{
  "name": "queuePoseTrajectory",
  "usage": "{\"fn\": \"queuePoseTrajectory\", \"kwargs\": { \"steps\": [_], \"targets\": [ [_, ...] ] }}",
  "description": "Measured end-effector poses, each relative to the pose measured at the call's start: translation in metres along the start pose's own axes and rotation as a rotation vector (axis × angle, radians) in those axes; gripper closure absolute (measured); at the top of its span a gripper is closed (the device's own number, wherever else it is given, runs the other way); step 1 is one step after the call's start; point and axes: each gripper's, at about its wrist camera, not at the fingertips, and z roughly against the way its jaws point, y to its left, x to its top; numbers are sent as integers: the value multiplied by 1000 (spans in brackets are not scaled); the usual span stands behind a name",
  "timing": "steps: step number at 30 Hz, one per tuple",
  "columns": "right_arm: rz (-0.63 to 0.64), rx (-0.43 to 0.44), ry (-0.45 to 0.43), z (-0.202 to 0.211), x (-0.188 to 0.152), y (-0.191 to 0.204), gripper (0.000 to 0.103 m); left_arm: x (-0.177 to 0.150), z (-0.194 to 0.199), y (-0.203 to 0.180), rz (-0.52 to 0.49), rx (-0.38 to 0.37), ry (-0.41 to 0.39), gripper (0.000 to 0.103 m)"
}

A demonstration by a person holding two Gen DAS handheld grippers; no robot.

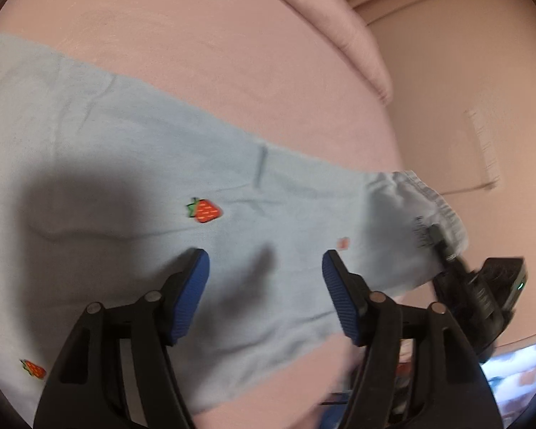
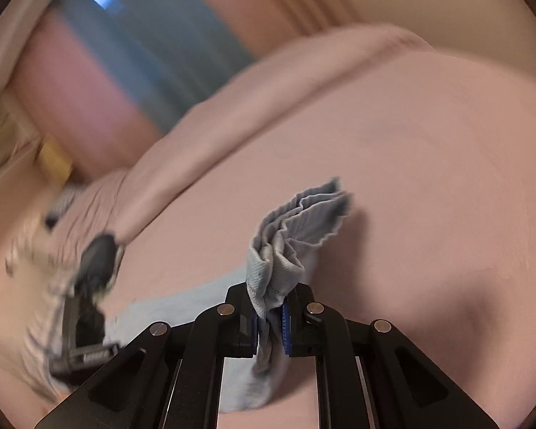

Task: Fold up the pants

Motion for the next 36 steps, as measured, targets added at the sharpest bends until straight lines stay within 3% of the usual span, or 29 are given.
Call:
{"fn": "queuePoseTrajectory", "kwargs": {
  "steps": [3, 7, 11, 13, 14, 15, 17, 18, 25, 30, 33, 34, 36],
  "targets": [
    [161, 9, 26, -15, -12, 46, 91, 0, 17, 0, 46, -152, -29, 25],
    [280, 51, 93, -41, -39, 81, 91, -1, 28, 0, 101, -278, -63, 13],
    [393, 70, 148, -61, -70, 106, 91, 3, 6, 8, 165, -329, 20, 13],
    [426, 67, 177, -65, -79, 112, 91, 3, -6, 16, 214, -324, 41, 19],
    [444, 64, 188, -68, -84, 115, 91, 2, -9, 19, 226, -315, 37, 27],
    [456, 62, 197, -69, -86, 118, 91, 4, -6, 21, 227, -305, 32, 53],
    [486, 43, 197, -70, -89, 124, 91, 3, 5, 26, 197, -243, 11, 89],
    [505, 45, 188, -69, -89, 129, 91, 6, 9, 26, 175, -211, -9, 95],
    [568, 171, 168, -72, -87, 173, 91, 10, 93, 34, 30, -97, -197, 96],
    [607, 238, 228, -95, -109, 204, 91, 15, 117, 60, 34, -5, -244, 96],
    [647, 226, 280, -116, -126, 216, 90, 18, 120, 80, 58, 71, -251, 96],
    [657, 216, 324, -129, -132, 220, 87, 18, 119, 90, 83, 112, -245, 93],
    [623, 254, 405, -145, -142, 215, 62, 18, 124, 104, 99, 188, -264, 92]
  ]
}}
